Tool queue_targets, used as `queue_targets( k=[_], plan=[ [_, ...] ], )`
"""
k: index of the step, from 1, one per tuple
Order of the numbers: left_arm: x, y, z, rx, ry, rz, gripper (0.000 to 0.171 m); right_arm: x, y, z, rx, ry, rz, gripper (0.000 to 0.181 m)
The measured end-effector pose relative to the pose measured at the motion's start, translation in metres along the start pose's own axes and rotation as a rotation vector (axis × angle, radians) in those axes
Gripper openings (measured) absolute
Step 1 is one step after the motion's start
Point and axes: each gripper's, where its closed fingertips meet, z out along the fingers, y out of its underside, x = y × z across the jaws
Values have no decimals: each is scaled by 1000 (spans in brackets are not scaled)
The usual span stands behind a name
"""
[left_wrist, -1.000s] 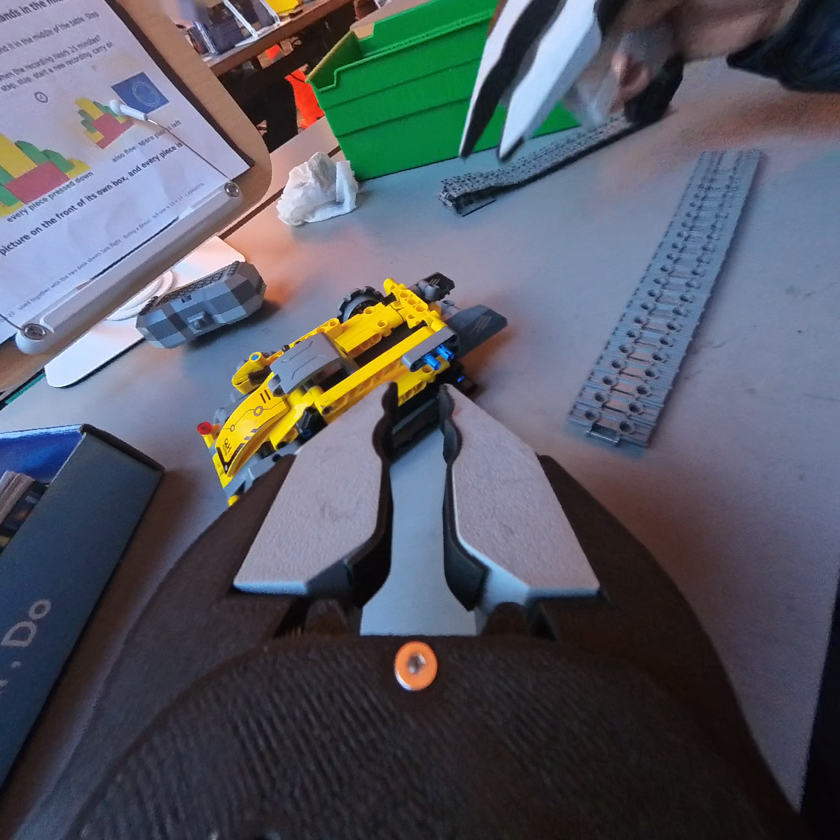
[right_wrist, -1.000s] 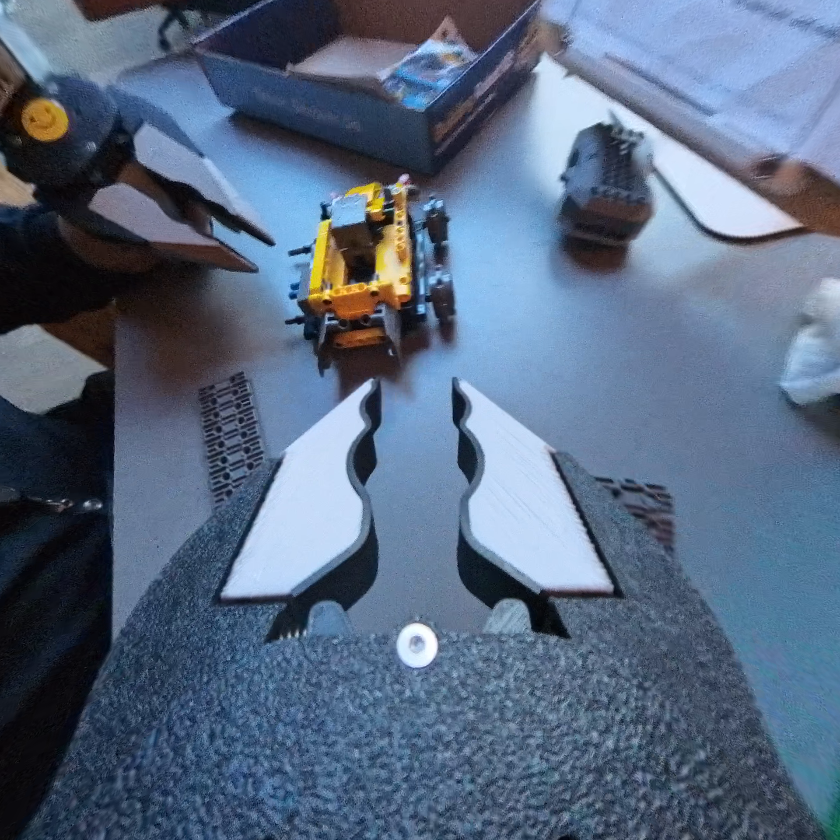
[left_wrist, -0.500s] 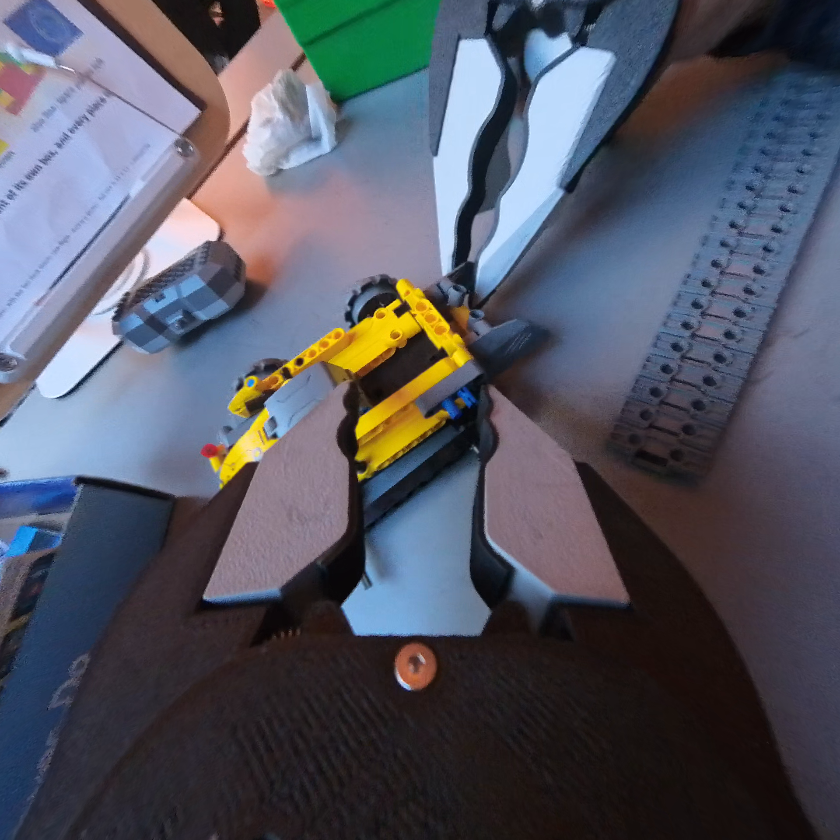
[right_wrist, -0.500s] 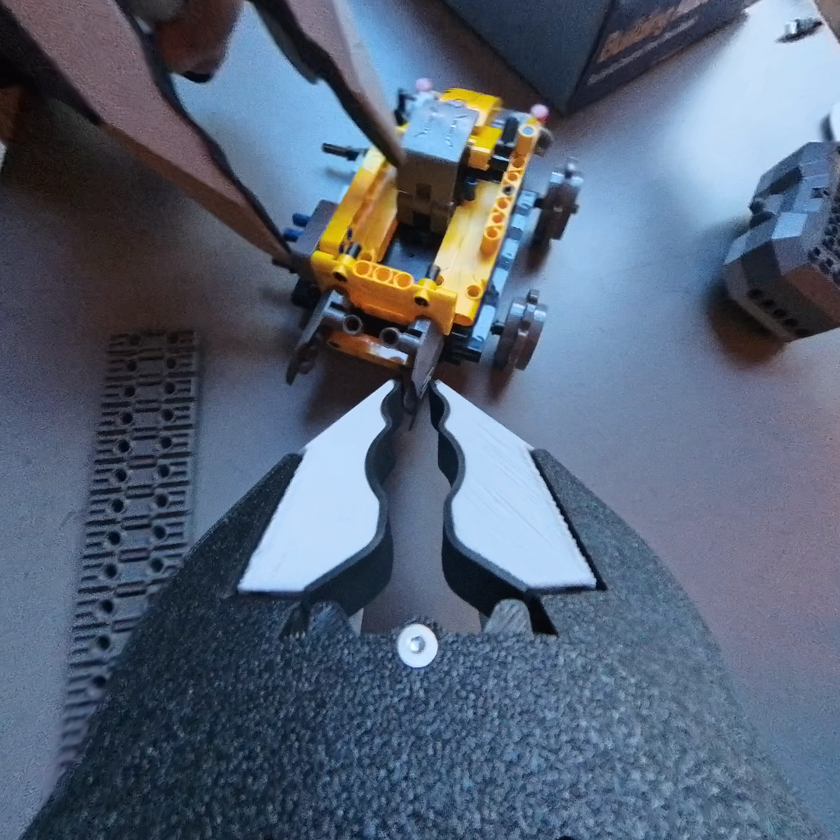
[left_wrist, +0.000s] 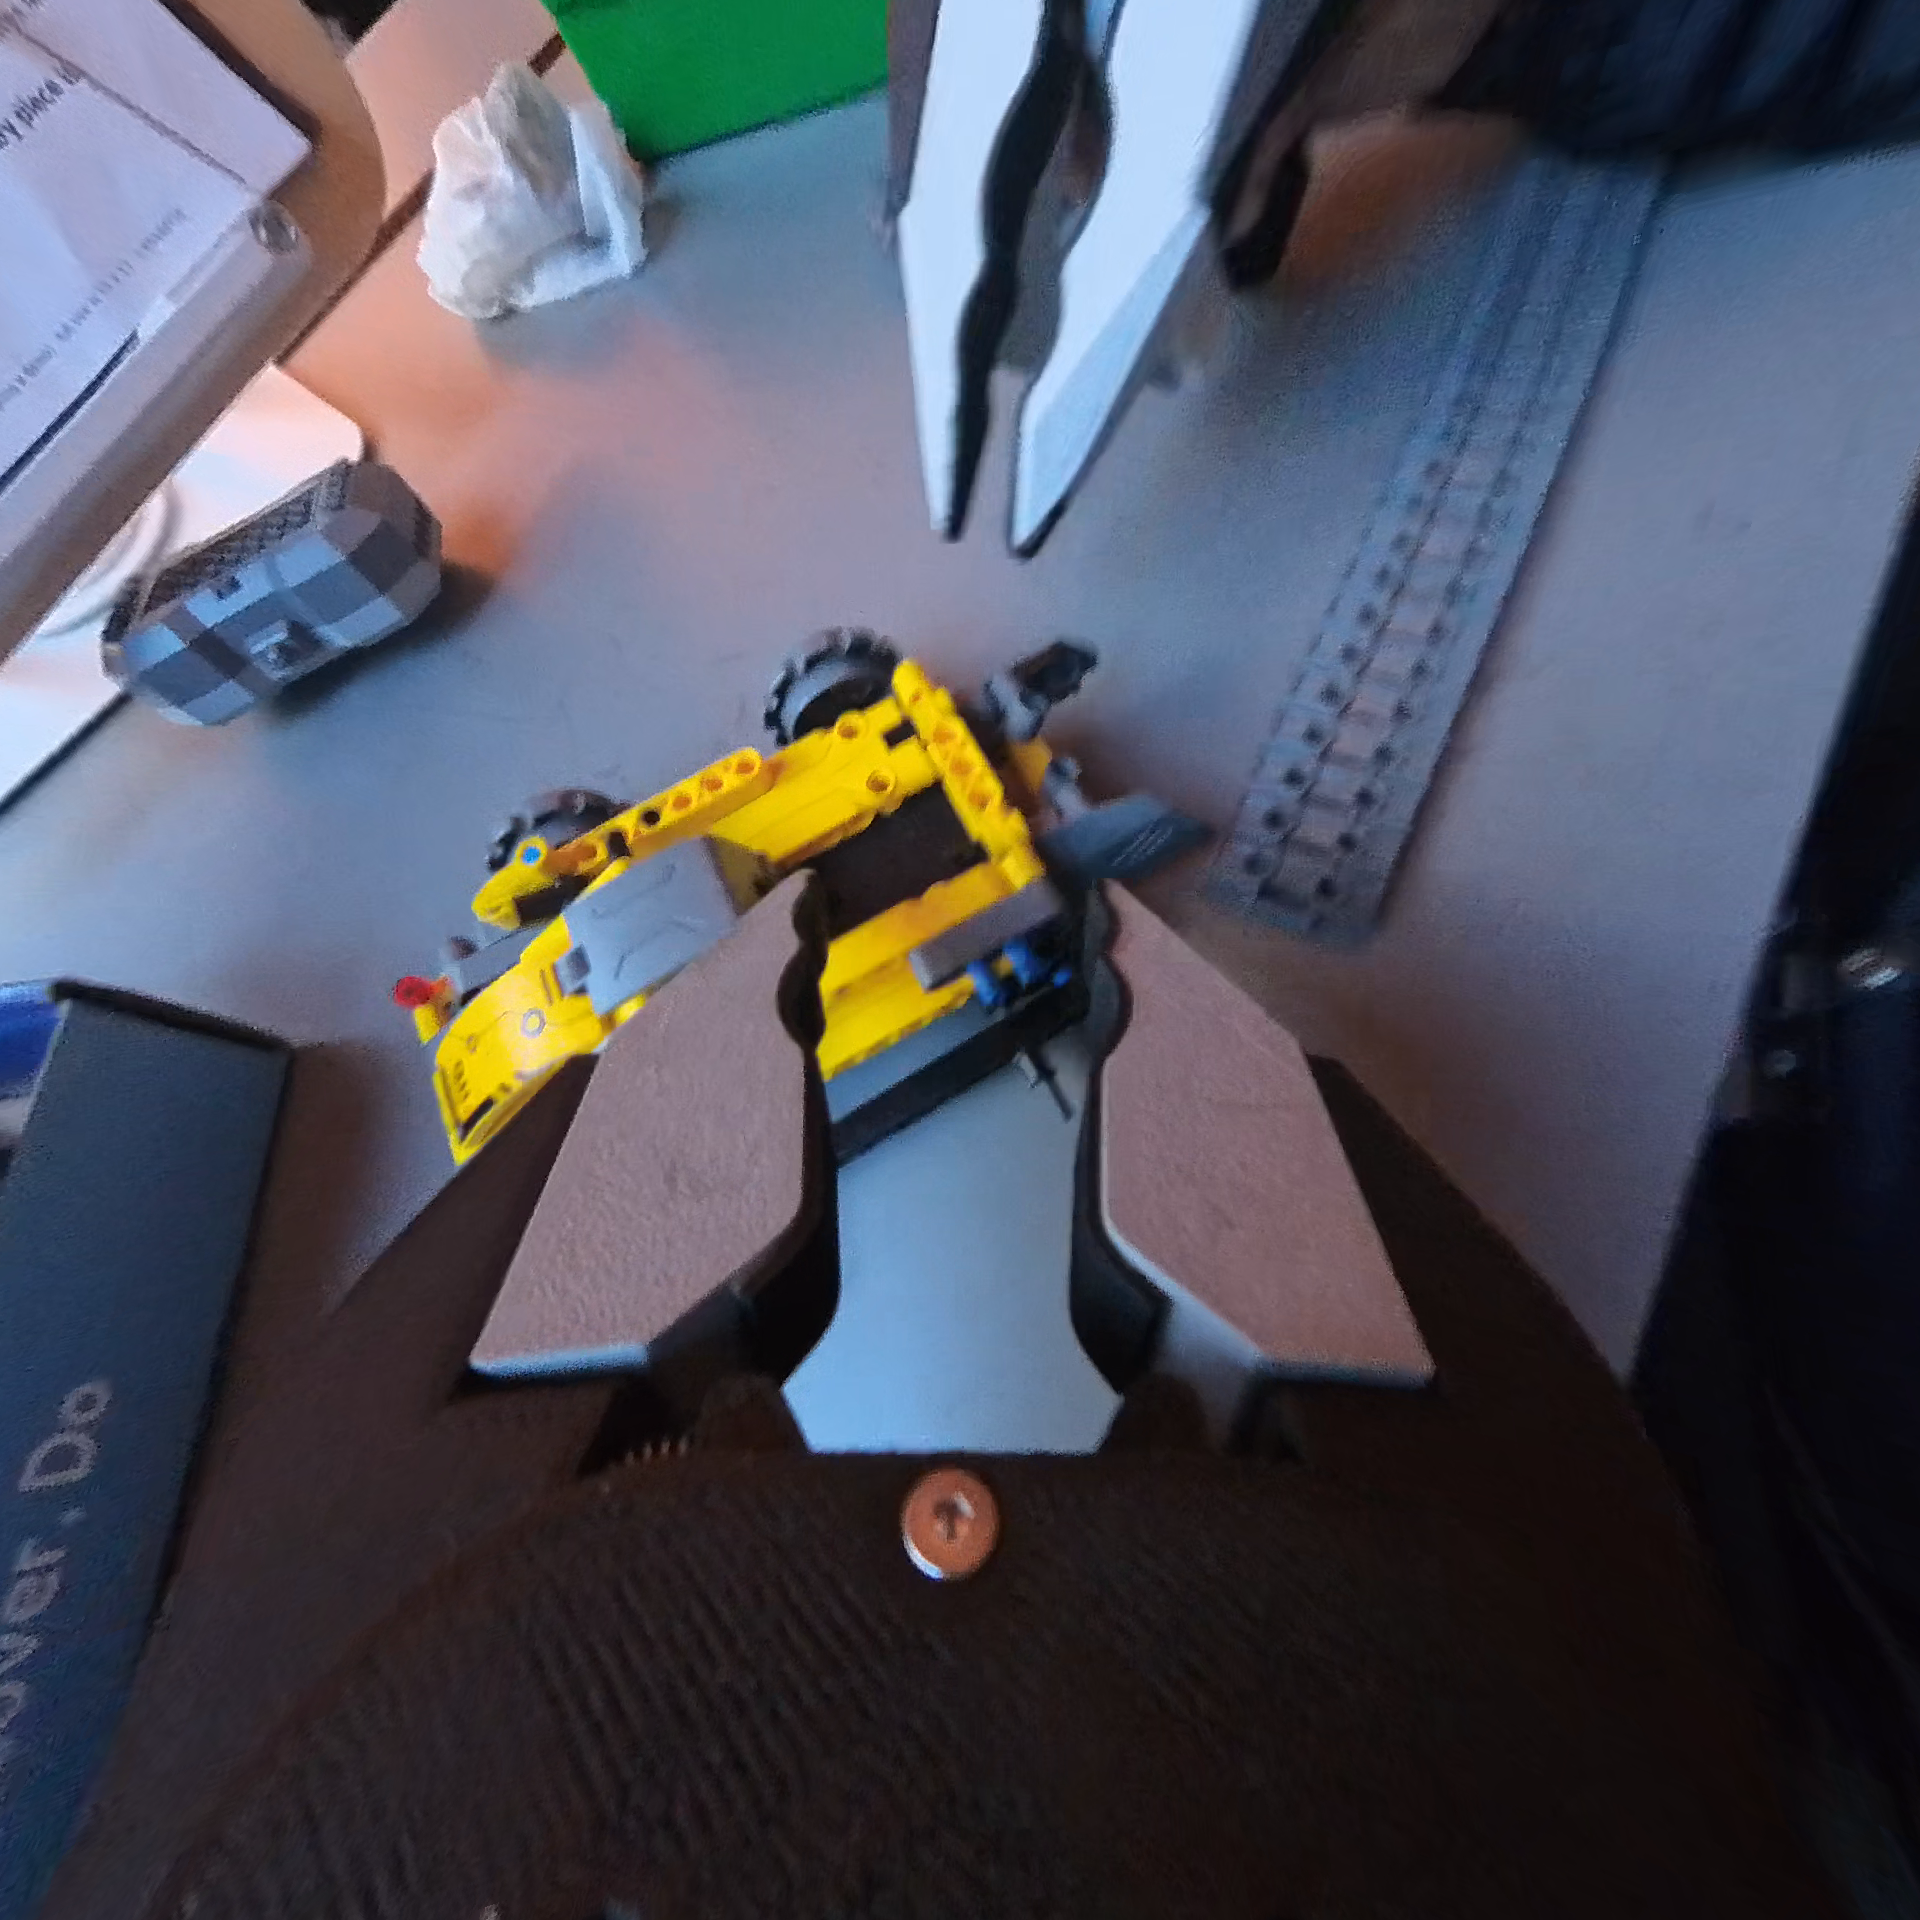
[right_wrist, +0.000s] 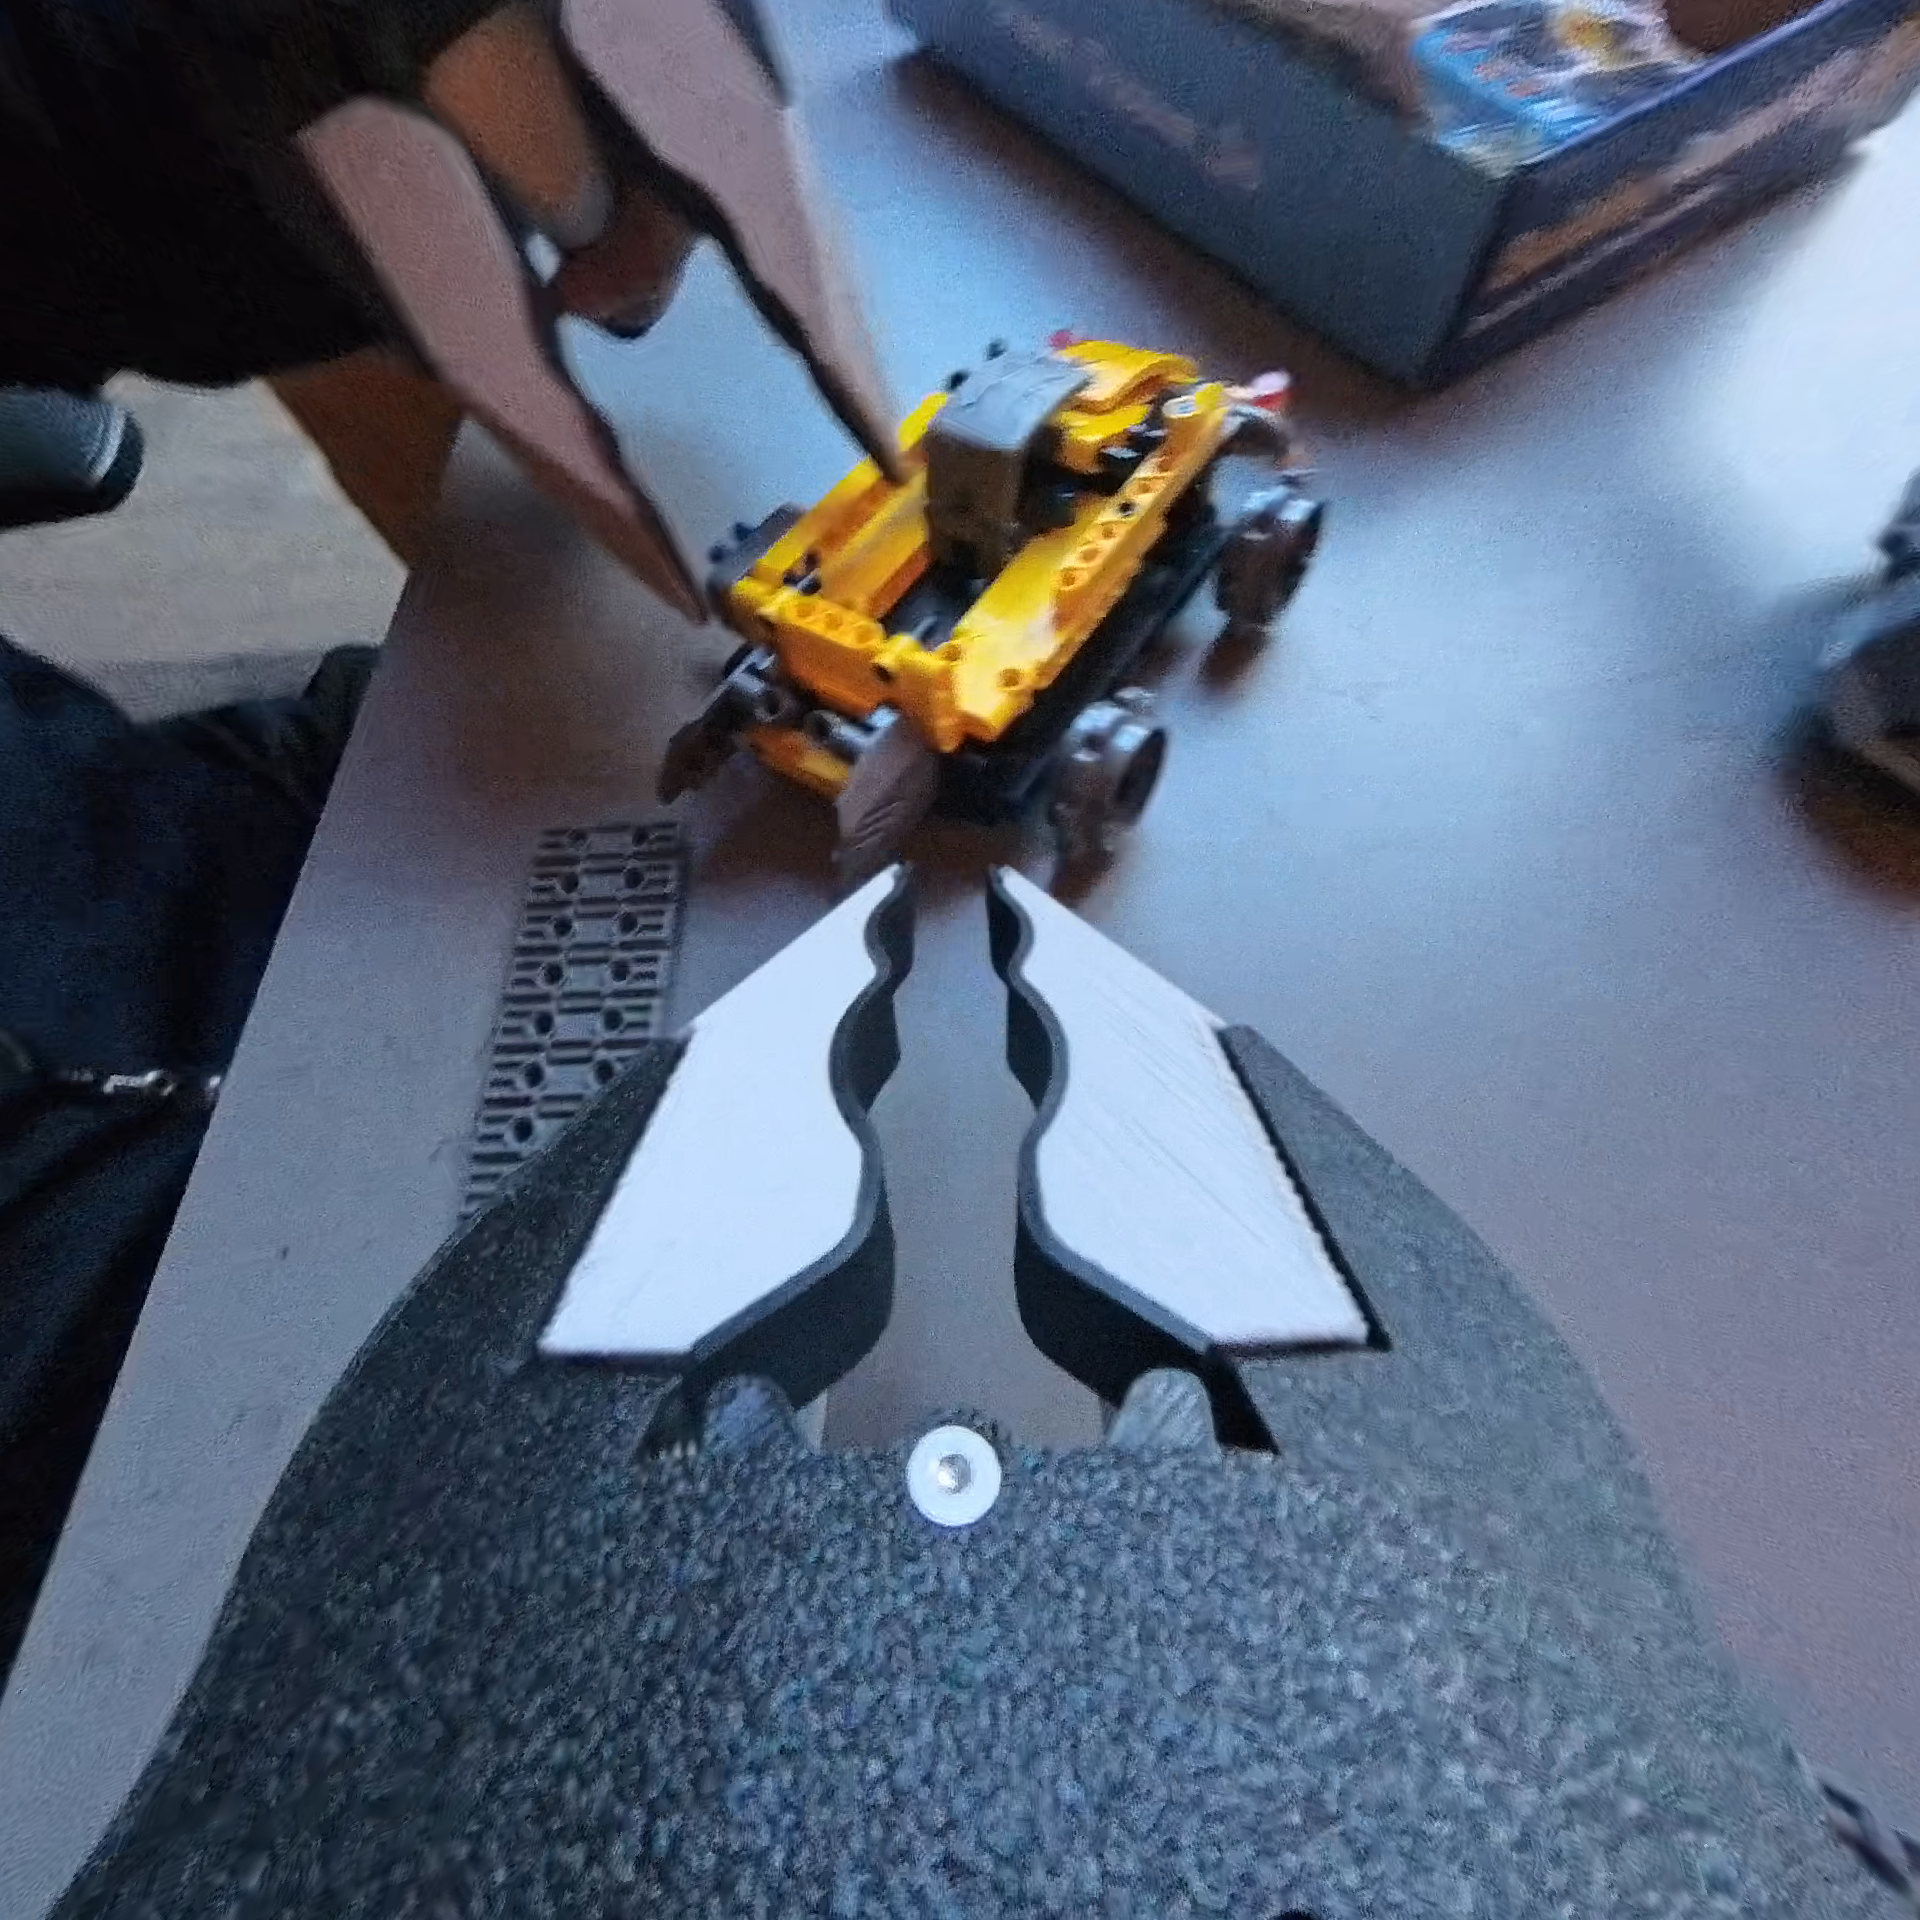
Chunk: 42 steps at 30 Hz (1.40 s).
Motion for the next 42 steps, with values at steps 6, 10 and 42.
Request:
queue_targets(
  k=[6, 10, 42],
  plan=[
    [-5, -38, 6, 22, 52, -151, 37, 26, 3, 4, 0, 129, 96, 24],
    [5, -9, 31, -198, 124, -186, 39, 31, 9, 9, -29, 175, 69, 19],
    [-9, 7, -24, -49, 352, -73, 3, 9, 10, 10, -43, 105, -69, 16]
  ],
)
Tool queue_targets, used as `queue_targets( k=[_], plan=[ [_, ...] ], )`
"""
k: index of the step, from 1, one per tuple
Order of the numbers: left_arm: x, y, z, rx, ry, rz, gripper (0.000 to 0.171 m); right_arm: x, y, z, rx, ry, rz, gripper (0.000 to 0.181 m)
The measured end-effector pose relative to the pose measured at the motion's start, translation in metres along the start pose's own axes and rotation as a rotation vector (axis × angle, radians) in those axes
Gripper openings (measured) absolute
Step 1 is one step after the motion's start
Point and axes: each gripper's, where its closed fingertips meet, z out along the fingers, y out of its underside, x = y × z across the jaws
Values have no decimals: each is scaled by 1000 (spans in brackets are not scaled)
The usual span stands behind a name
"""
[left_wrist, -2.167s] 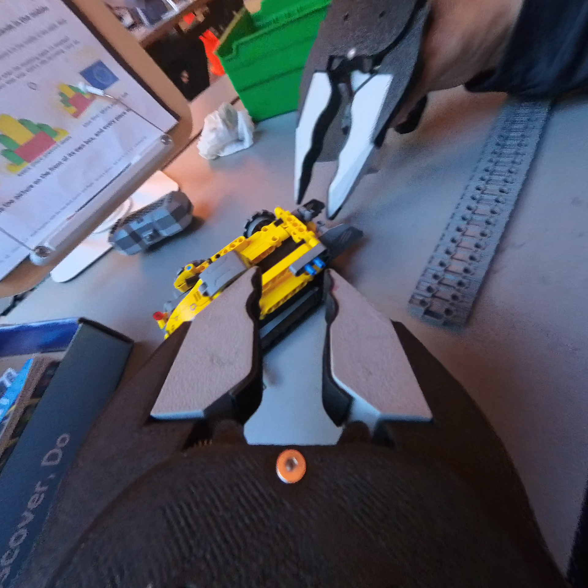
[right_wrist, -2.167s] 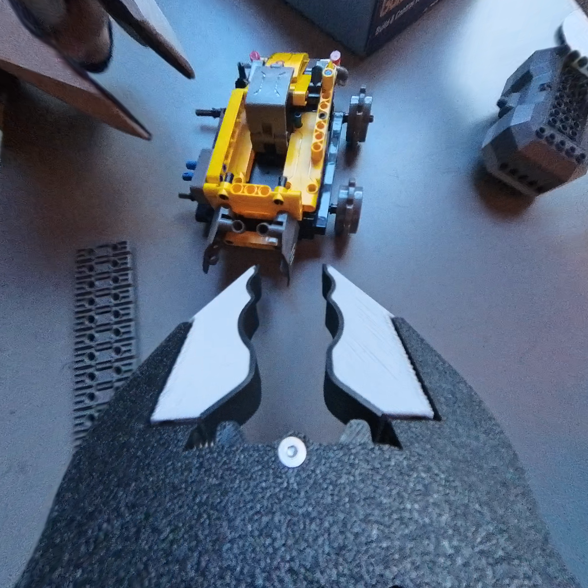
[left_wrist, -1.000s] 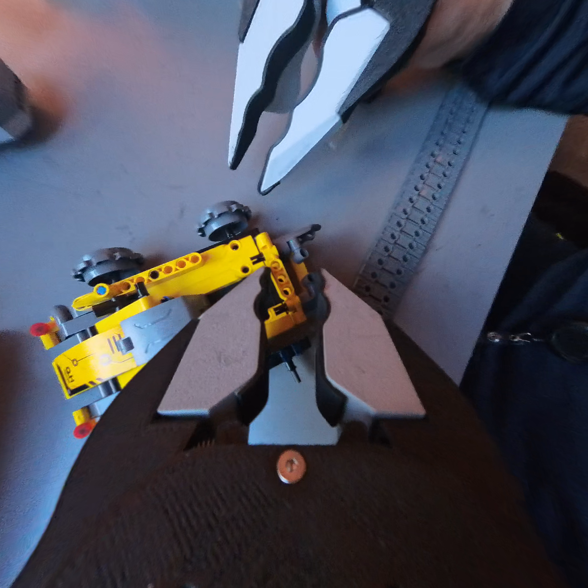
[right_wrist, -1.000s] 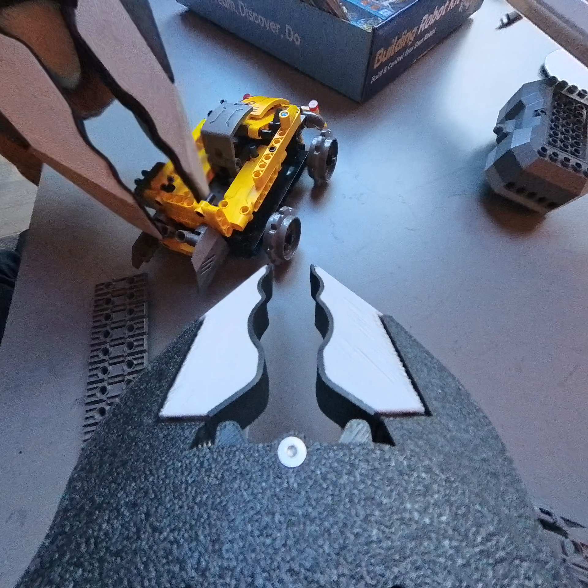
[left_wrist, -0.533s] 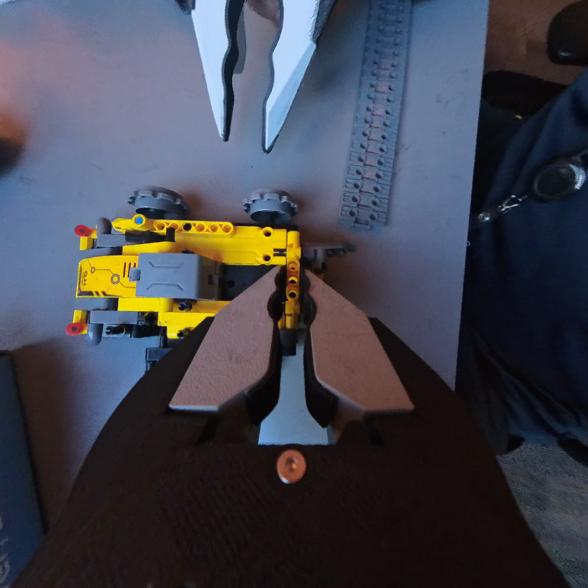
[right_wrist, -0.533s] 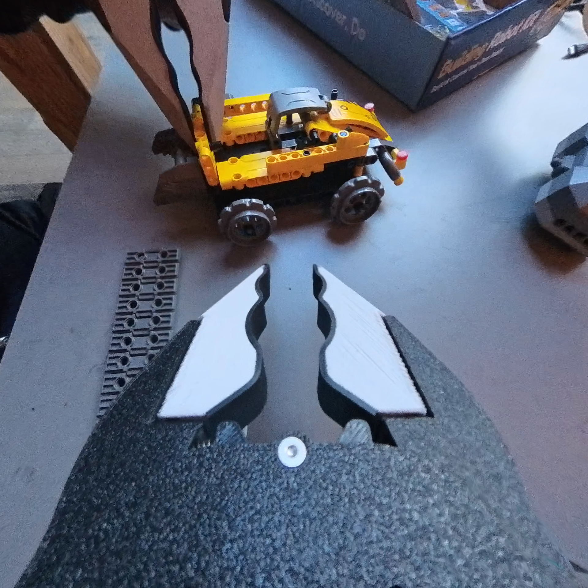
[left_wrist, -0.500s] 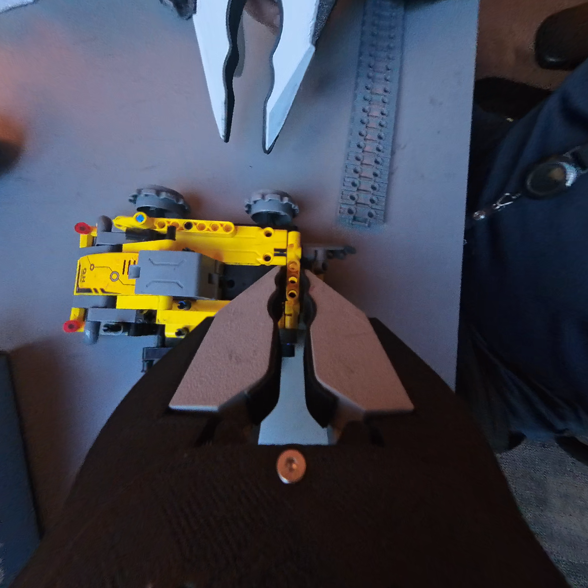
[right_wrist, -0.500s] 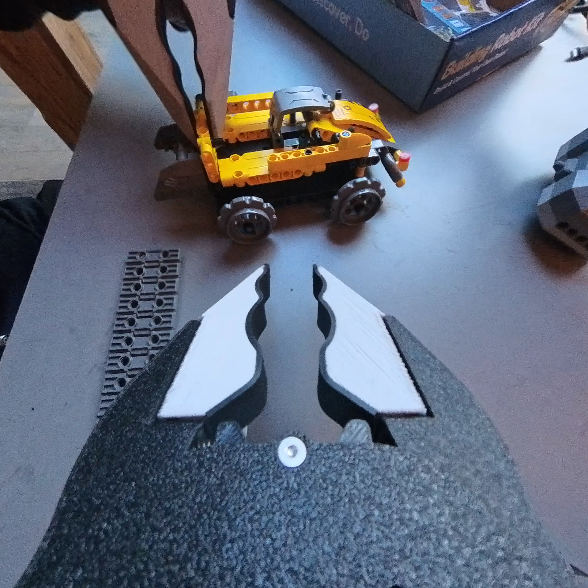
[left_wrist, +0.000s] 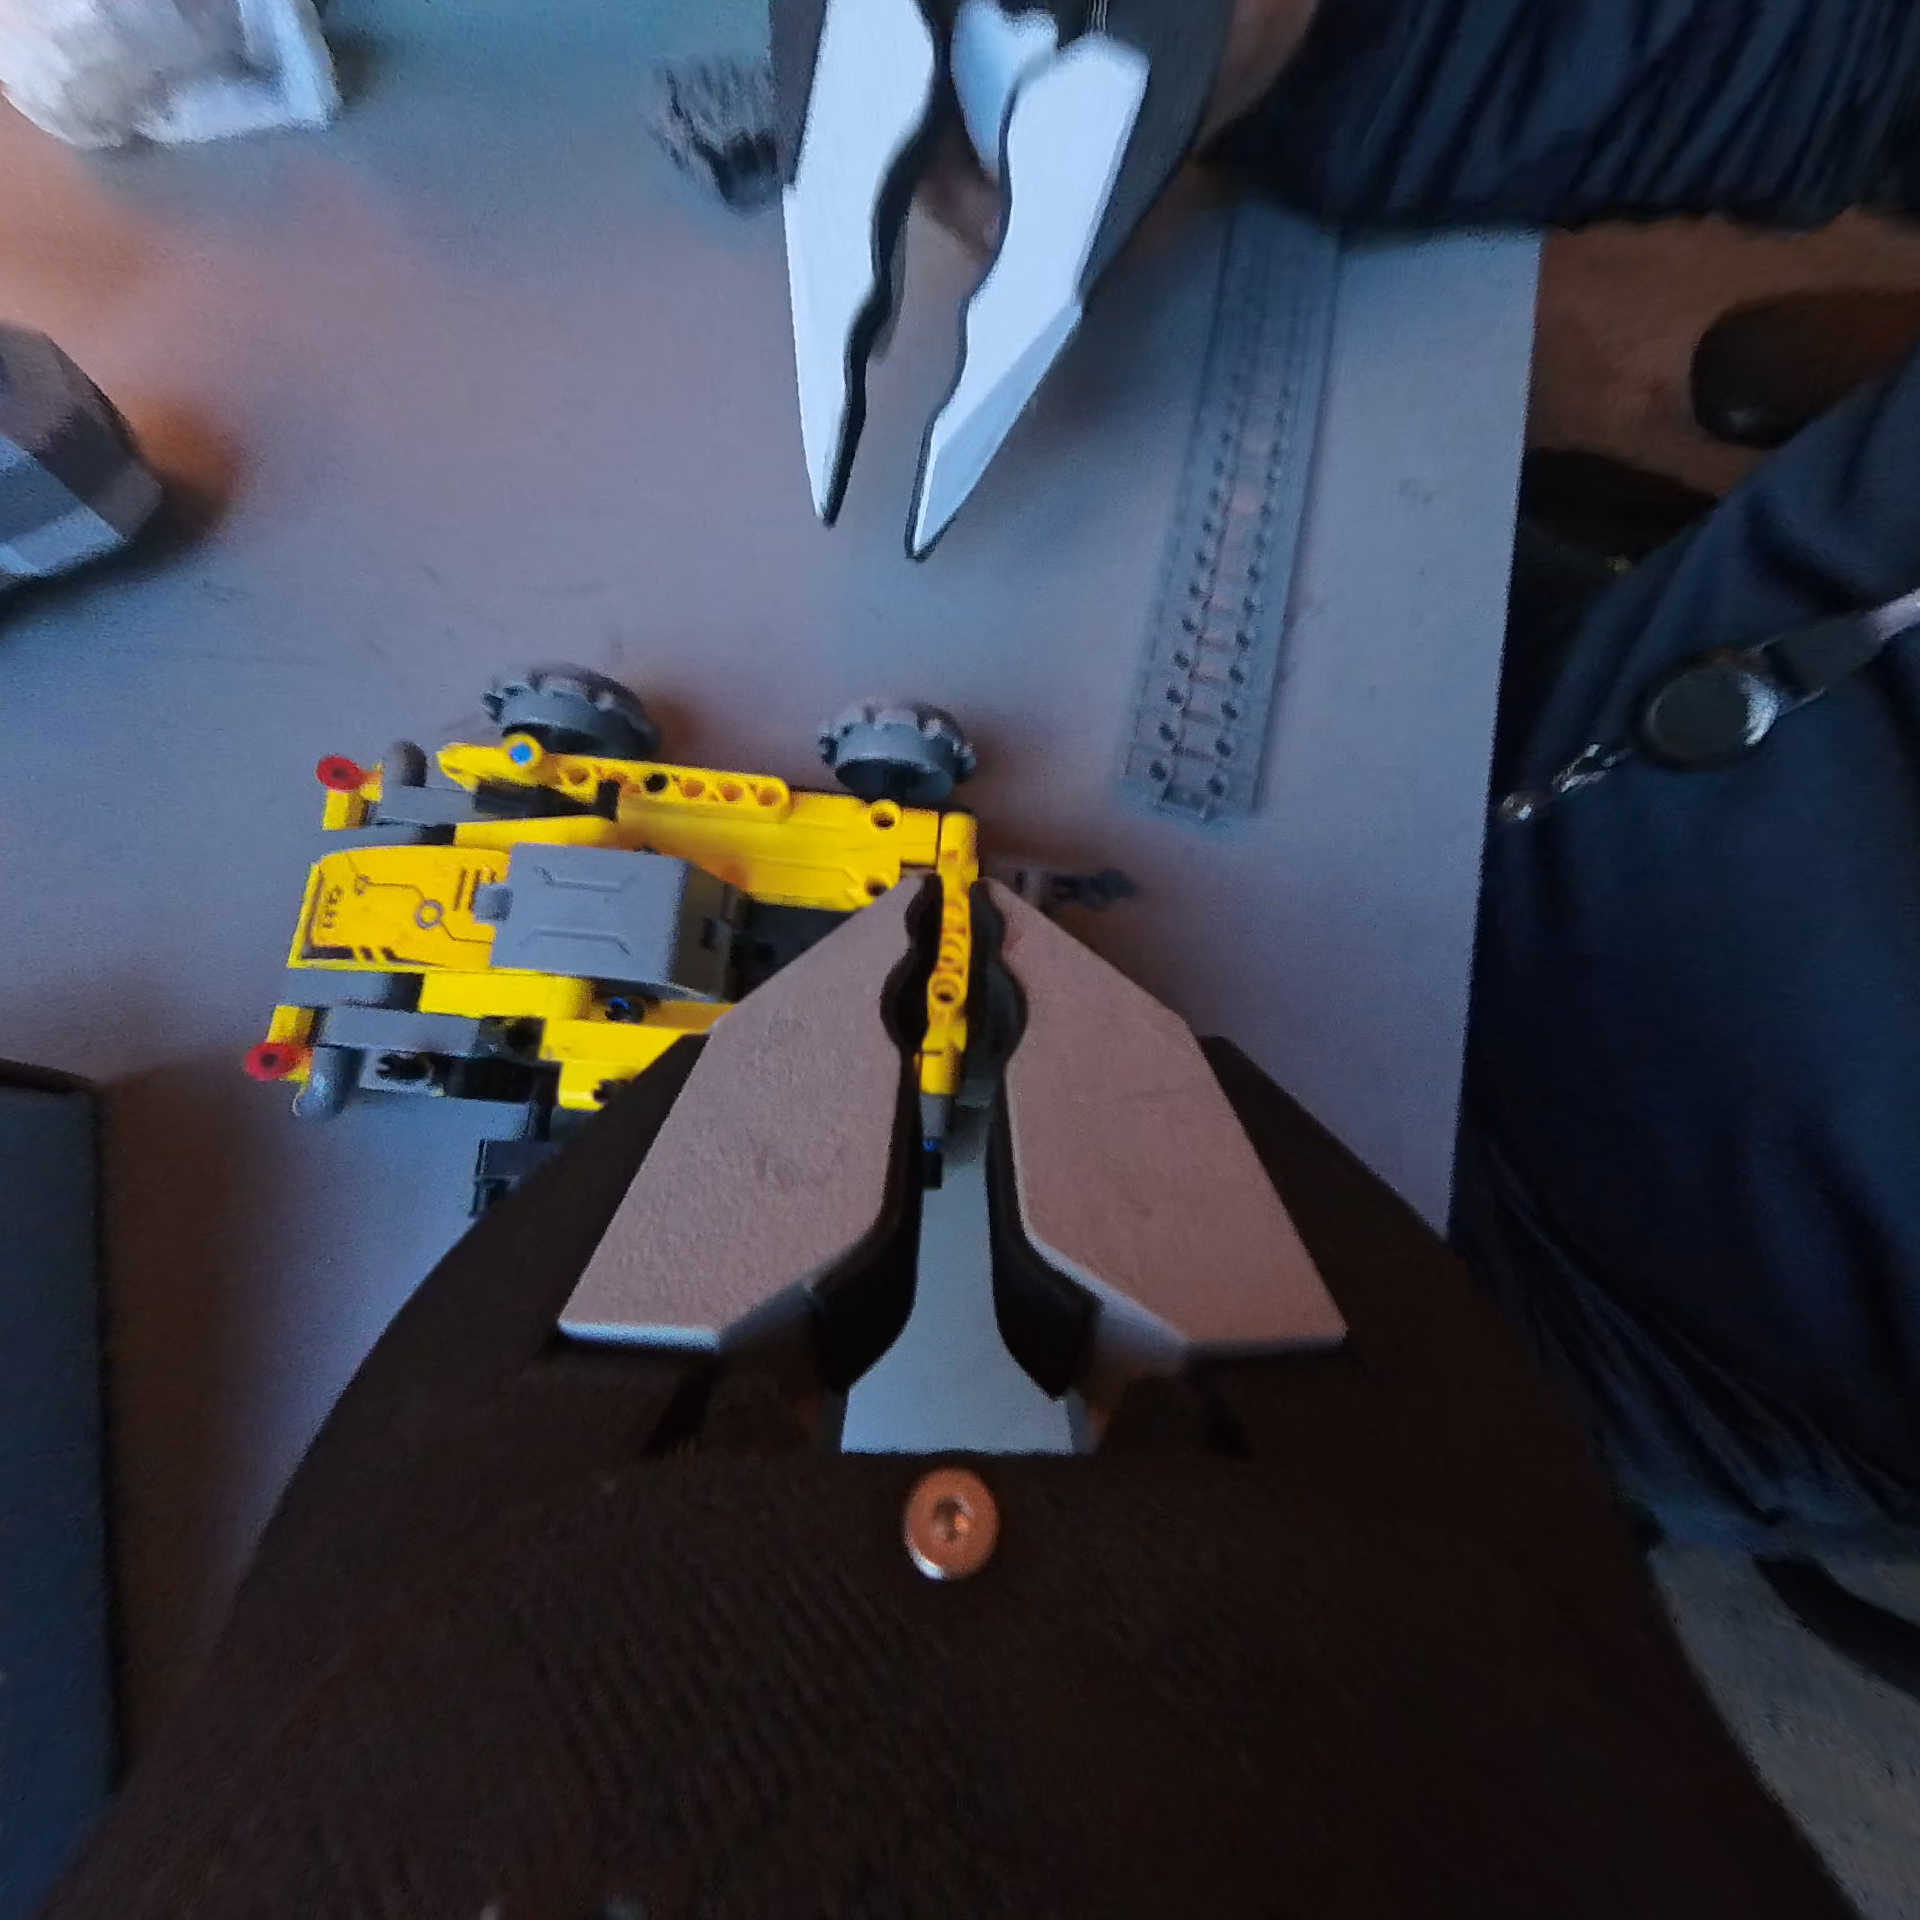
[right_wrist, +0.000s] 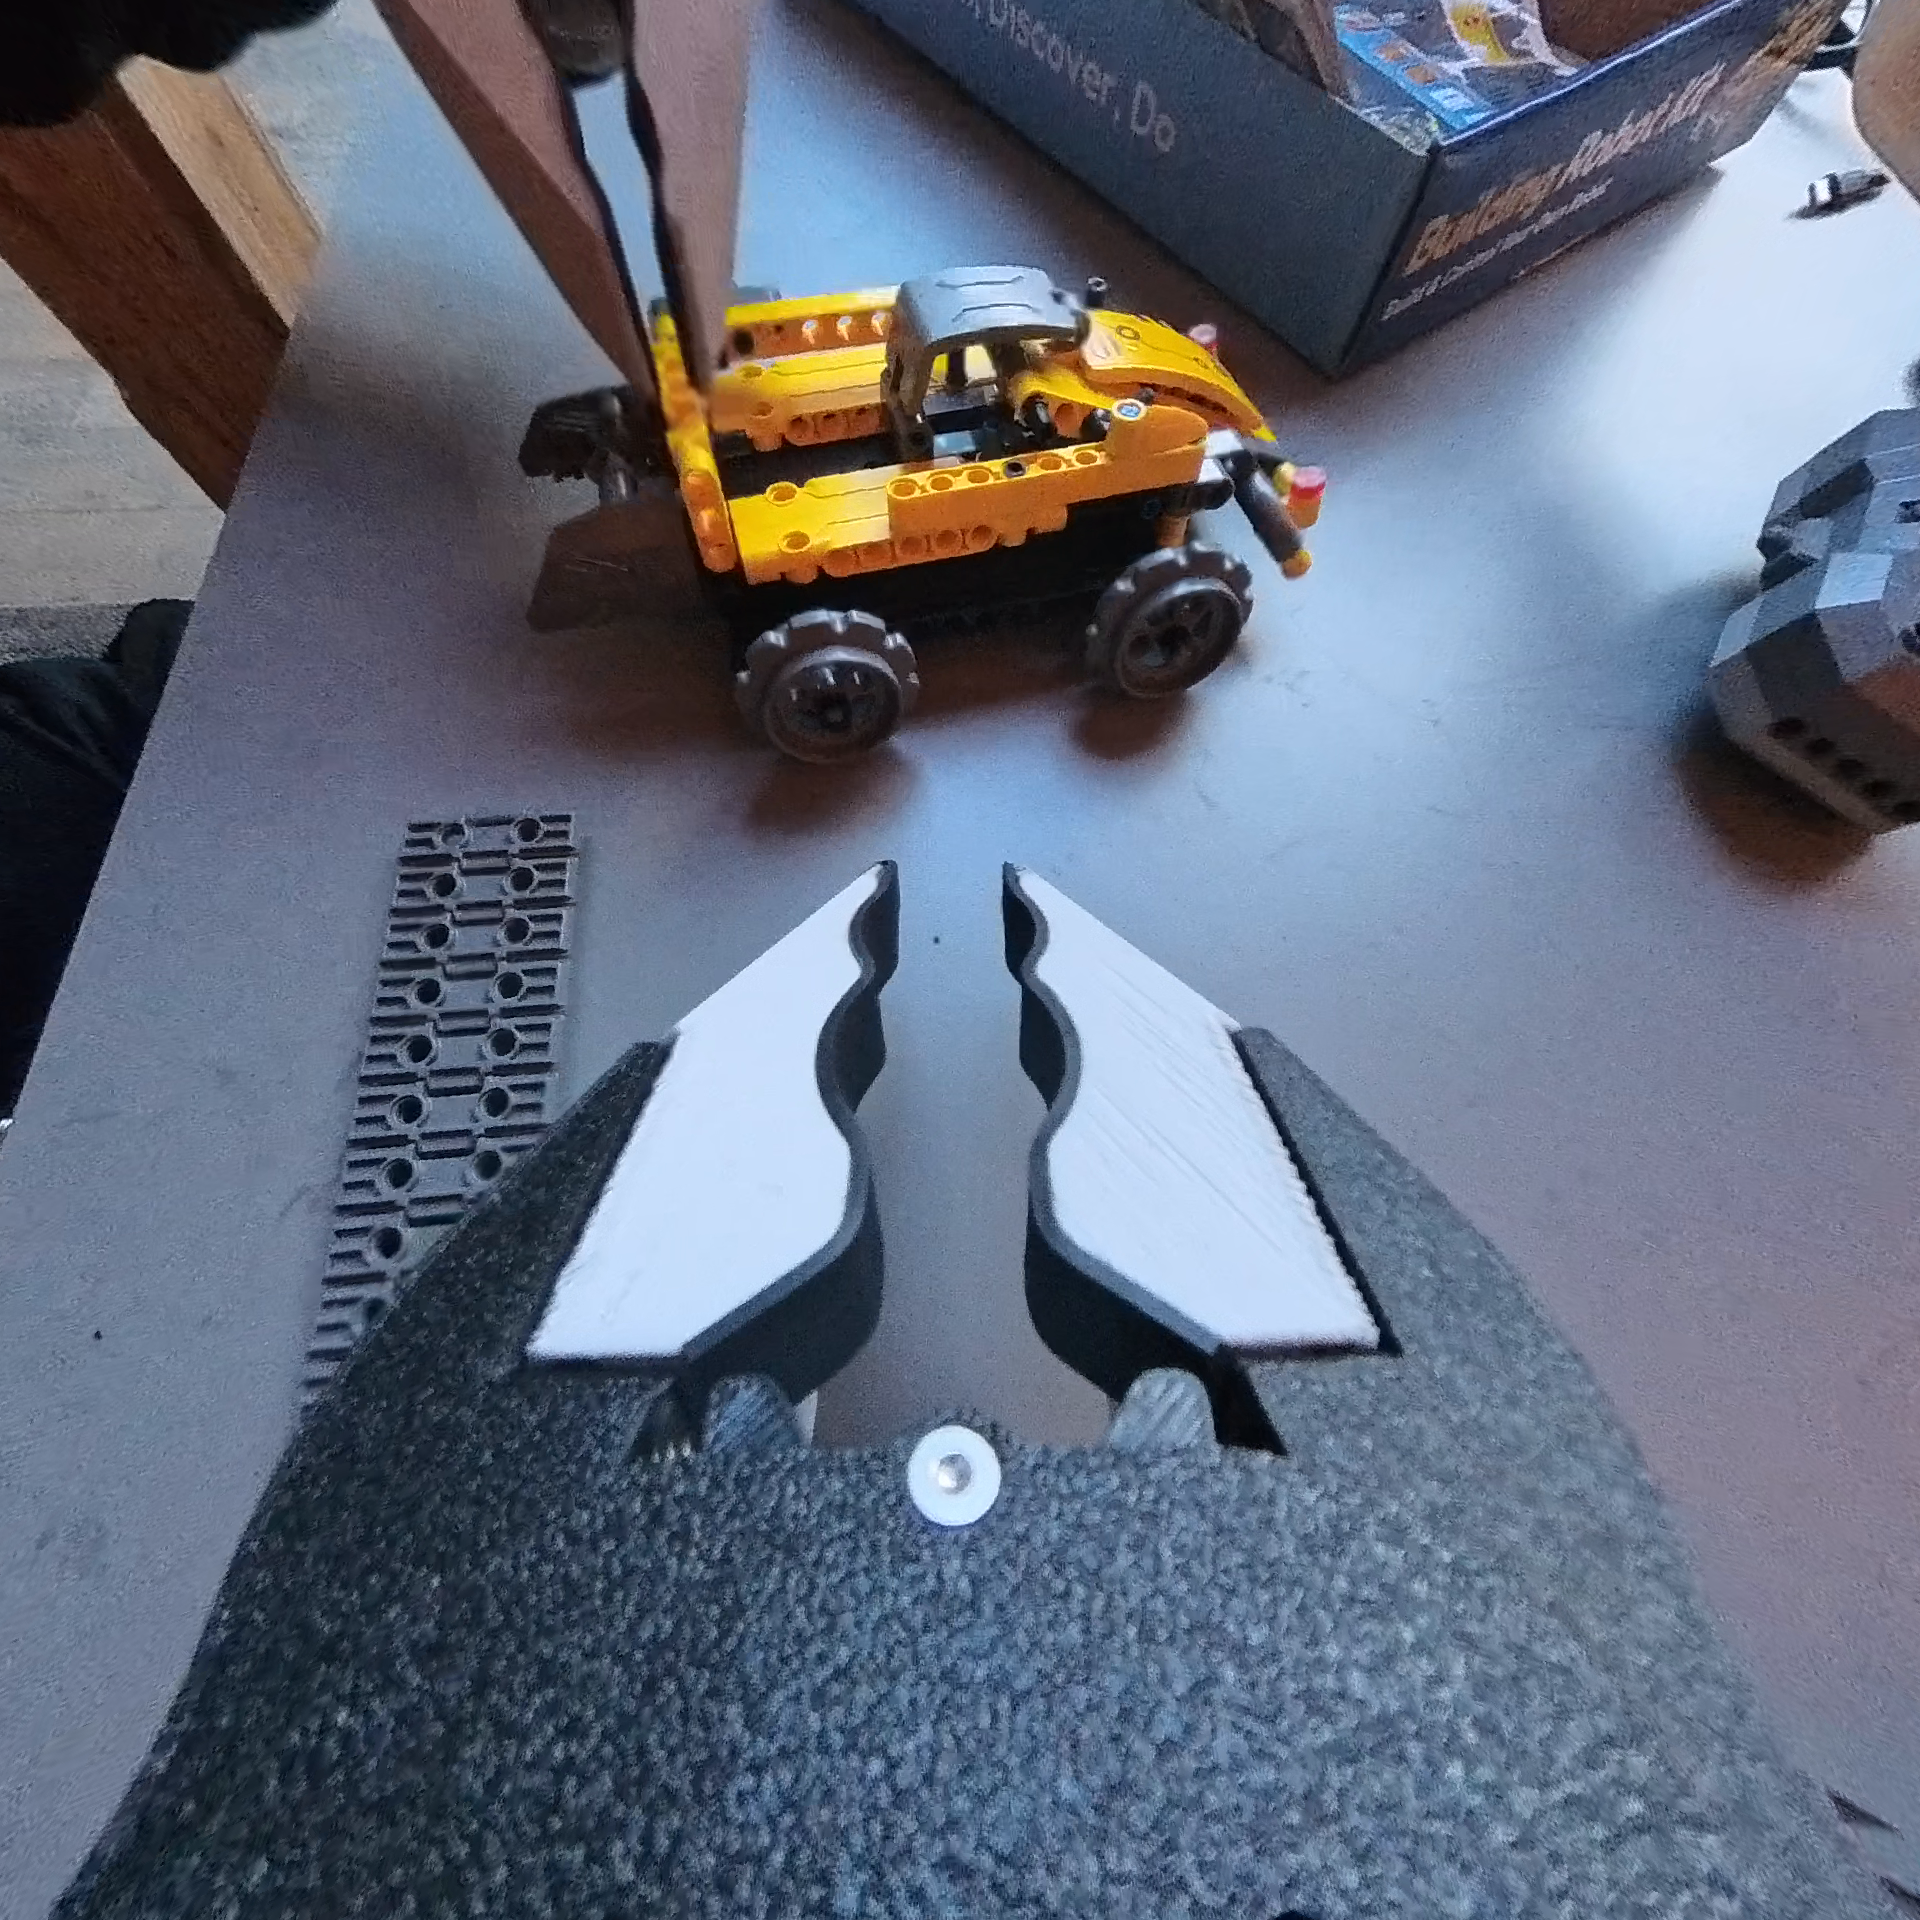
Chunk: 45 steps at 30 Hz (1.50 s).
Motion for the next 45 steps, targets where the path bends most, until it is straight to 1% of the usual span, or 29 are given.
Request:
queue_targets(
  k=[1, 3, 6, 9, 13, 15, 17, 18, 19, 21, 23, 25, 28, 30, 32, 35, 36, 38, 40, 41, 44, 45],
  plan=[
    [-2, -6, -5, 34, -7, -15, 5, 1, 0, 0, 0, 6, 0, 16],
    [-9, -3, -16, 38, -44, -56, 11, 4, 0, 0, 3, 16, 7, 16],
    [-14, 21, -28, -20, -75, -114, 17, 5, -1, -1, 15, 17, 17, 16],
    [-15, 43, -32, -60, -96, -145, 17, 6, -2, -2, 21, 17, 17, 16],
    [-24, 68, -28, -104, -127, -167, 18, 4, -2, -1, 23, 11, 12, 16],
    [-27, 77, -21, -135, -130, -174, 25, 3, -3, -1, 30, 6, 4, 17],
    [-25, 83, -10, -162, -114, -152, 26, 1, -4, -1, 35, 1, -7, 18],
    [-23, 79, -6, -142, -103, -142, 10, 0, -5, -1, 37, -1, -15, 18],
    [-20, 76, -2, -137, -85, -139, 5, -1, -5, -2, 38, -3, -22, 19],
    [-10, 68, 8, -139, -42, -145, 5, 1, -4, -2, 34, 8, -36, 19],
    [-7, 58, 19, -143, -75, -119, 5, 6, -2, -4, 23, 37, -46, 19],
    [-4, 43, 33, -113, -107, -101, 5, 13, -2, -10, 31, 61, -38, 19],
    [5, 21, 56, -64, -118, -105, 6, 23, -7, -19, 74, 82, 6, 19],
    [14, 15, 65, -47, -98, -88, 7, 33, -7, -25, 87, 113, 33, 19],
    [20, 7, 62, -1, -74, -84, 5, 40, -5, -29, 91, 136, 58, 19],
    [15, -5, 38, 76, -76, -105, 11, 40, -7, -32, 110, 128, 70, 19],
    [7, -4, 30, 76, -108, -104, 14, 37, -9, -31, 115, 114, 66, 19],
    [-14, 6, 18, 30, -200, -97, 18, 26, -14, -28, 121, 74, 43, 24],
    [-31, 16, 14, -19, -263, -75, 27, 11, -19, -23, 118, 35, 1, 31],
    [-37, 20, 14, -36, -287, -50, 28, 3, -21, -20, 116, 17, -28, 35],
    [-48, 26, 23, -65, -299, -7, 31, -20, -25, -11, 97, -18, -126, 47],
    [-49, 26, 27, -66, -285, -1, 31, -25, -25, -9, 85, -24, -154, 47]
  ],
)
